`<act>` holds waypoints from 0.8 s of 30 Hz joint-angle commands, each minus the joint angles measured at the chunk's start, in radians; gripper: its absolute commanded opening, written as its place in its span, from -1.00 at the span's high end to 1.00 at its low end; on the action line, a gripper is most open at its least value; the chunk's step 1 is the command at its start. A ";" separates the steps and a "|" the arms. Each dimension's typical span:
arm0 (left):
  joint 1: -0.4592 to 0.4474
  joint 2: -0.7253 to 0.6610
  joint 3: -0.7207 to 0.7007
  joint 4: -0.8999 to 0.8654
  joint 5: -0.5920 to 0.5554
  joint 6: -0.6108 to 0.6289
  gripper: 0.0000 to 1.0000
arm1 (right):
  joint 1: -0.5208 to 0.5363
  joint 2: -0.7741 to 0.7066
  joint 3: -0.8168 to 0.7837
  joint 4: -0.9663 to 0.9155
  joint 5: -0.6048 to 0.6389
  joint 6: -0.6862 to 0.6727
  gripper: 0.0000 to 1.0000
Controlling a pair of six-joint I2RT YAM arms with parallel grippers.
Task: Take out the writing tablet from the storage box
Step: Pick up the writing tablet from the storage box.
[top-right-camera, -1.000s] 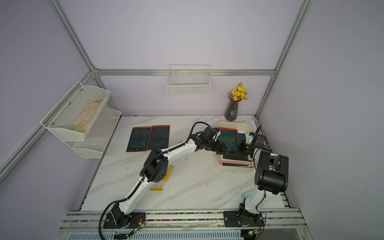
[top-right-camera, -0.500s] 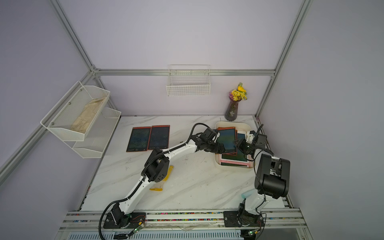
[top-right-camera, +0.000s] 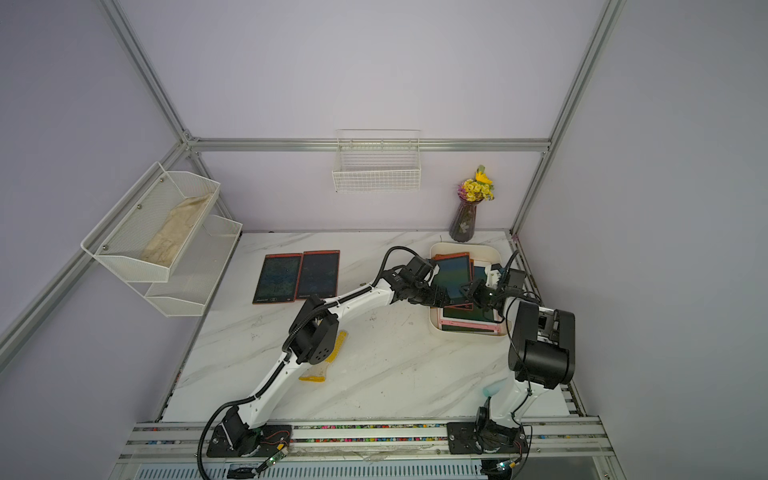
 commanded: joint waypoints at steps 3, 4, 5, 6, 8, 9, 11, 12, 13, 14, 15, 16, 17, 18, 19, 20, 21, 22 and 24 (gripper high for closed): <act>-0.013 -0.127 -0.027 0.142 0.058 0.000 -0.69 | 0.011 0.026 0.043 0.026 -0.034 0.013 0.35; -0.013 -0.135 -0.037 0.150 0.061 0.000 -0.69 | 0.011 0.030 0.048 0.028 -0.037 0.017 0.35; -0.013 -0.142 -0.042 0.153 0.063 0.000 -0.69 | 0.012 0.036 0.055 0.030 -0.040 0.020 0.35; -0.012 -0.146 -0.046 0.158 0.066 0.000 -0.69 | 0.013 0.041 0.061 0.033 -0.043 0.024 0.35; -0.012 -0.148 -0.047 0.165 0.076 -0.005 -0.69 | 0.017 0.049 0.075 0.034 -0.044 0.028 0.36; -0.012 -0.147 -0.046 0.169 0.080 -0.007 -0.68 | 0.018 0.052 0.084 0.028 -0.045 0.026 0.38; -0.012 -0.137 -0.042 0.177 0.087 -0.015 -0.69 | 0.018 0.057 0.101 0.016 -0.045 0.019 0.43; -0.012 -0.131 -0.038 0.179 0.094 -0.017 -0.69 | 0.018 0.059 0.106 0.011 -0.043 0.015 0.45; -0.013 -0.121 -0.032 0.181 0.102 -0.021 -0.69 | 0.019 0.060 0.112 0.007 -0.042 0.012 0.45; -0.013 -0.113 -0.025 0.182 0.108 -0.026 -0.69 | 0.018 0.064 0.116 0.004 -0.042 0.009 0.46; -0.014 -0.103 -0.018 0.184 0.113 -0.031 -0.69 | 0.018 0.068 0.119 0.000 -0.039 0.004 0.47; -0.013 -0.095 -0.012 0.186 0.119 -0.035 -0.69 | 0.019 0.071 0.121 -0.001 -0.039 0.002 0.47; -0.013 -0.086 -0.005 0.188 0.127 -0.040 -0.69 | 0.019 0.078 0.125 -0.006 -0.039 -0.002 0.48; -0.013 -0.081 0.003 0.189 0.133 -0.044 -0.69 | 0.019 0.083 0.128 -0.010 -0.035 -0.008 0.50; -0.013 -0.076 0.008 0.191 0.136 -0.048 -0.69 | 0.019 0.086 0.131 -0.016 -0.032 -0.015 0.53; -0.015 -0.073 0.012 0.192 0.139 -0.051 -0.69 | 0.018 0.089 0.133 -0.023 -0.026 -0.021 0.56; -0.016 -0.071 0.014 0.194 0.139 -0.051 -0.69 | 0.018 0.091 0.135 -0.027 -0.016 -0.027 0.57; -0.016 -0.071 0.013 0.196 0.139 -0.051 -0.69 | 0.019 0.091 0.136 -0.033 -0.005 -0.033 0.57; -0.019 -0.073 0.015 0.199 0.139 -0.053 -0.69 | 0.019 0.094 0.139 -0.041 0.019 -0.040 0.61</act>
